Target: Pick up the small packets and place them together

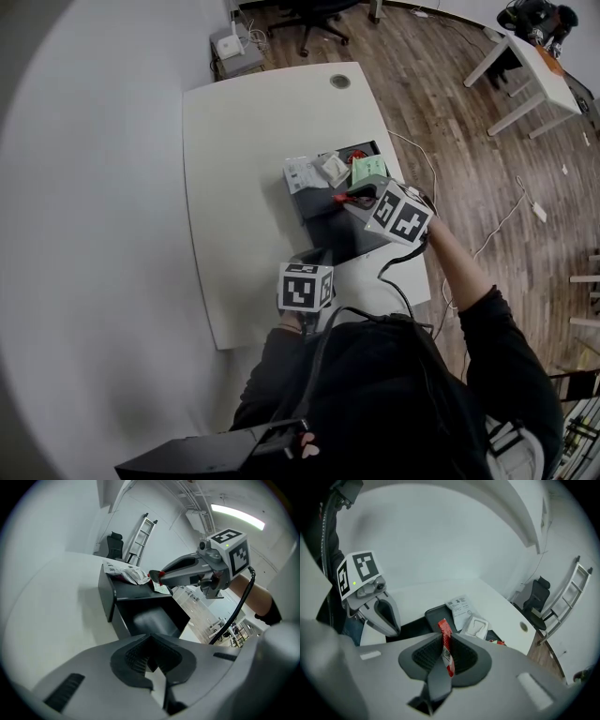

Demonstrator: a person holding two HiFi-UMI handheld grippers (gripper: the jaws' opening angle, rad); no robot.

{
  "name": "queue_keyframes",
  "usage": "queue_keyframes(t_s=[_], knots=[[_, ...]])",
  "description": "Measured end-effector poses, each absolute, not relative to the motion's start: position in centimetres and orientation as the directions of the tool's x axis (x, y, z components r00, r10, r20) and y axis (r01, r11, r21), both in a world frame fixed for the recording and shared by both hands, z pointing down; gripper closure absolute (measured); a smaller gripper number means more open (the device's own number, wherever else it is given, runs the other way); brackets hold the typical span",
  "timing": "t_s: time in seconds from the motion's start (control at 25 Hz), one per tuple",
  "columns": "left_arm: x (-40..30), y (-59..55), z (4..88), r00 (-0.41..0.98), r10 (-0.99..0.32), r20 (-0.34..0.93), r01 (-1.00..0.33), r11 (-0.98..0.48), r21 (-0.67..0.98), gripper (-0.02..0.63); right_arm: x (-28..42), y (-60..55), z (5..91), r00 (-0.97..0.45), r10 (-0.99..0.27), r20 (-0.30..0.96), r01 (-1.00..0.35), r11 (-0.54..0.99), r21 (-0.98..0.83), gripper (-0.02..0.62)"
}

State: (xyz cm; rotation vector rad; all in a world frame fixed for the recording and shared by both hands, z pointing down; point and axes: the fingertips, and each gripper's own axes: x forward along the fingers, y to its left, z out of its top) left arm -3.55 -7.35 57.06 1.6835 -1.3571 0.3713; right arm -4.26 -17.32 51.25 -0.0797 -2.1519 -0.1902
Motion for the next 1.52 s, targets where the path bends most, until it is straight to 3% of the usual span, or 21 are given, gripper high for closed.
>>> queue_keyframes(t_s=[0.2,0.76,1.16,1.52], knots=[[-3.4,-7.3,57.0,0.346,-0.611,0.712,-0.892,0.02,0.451,0.606,-6.4,-18.7,51.2,-0.596,-0.035,0.802,0.076,0.992,0.1,0.54],[-3.5,-7.4,57.0,0.355,-0.611,0.707,-0.886,0.022,0.464,0.606,-8.0,-19.0,53.7,-0.566,-0.025,0.824,0.078,0.993,0.084,0.531],[-3.4,-7.2,57.0,0.354,-0.604,0.714,-0.89,0.019,0.456,0.606,-8.3,-18.3,53.0,-0.593,0.016,0.805,0.104,0.993,0.057,0.453],[-4.3,-7.4,56.7,0.327,-0.631,0.703,-0.885,0.057,0.462,0.606,-6.7,-20.0,46.8,-0.779,-0.091,0.62,-0.095,0.995,0.026,0.451]])
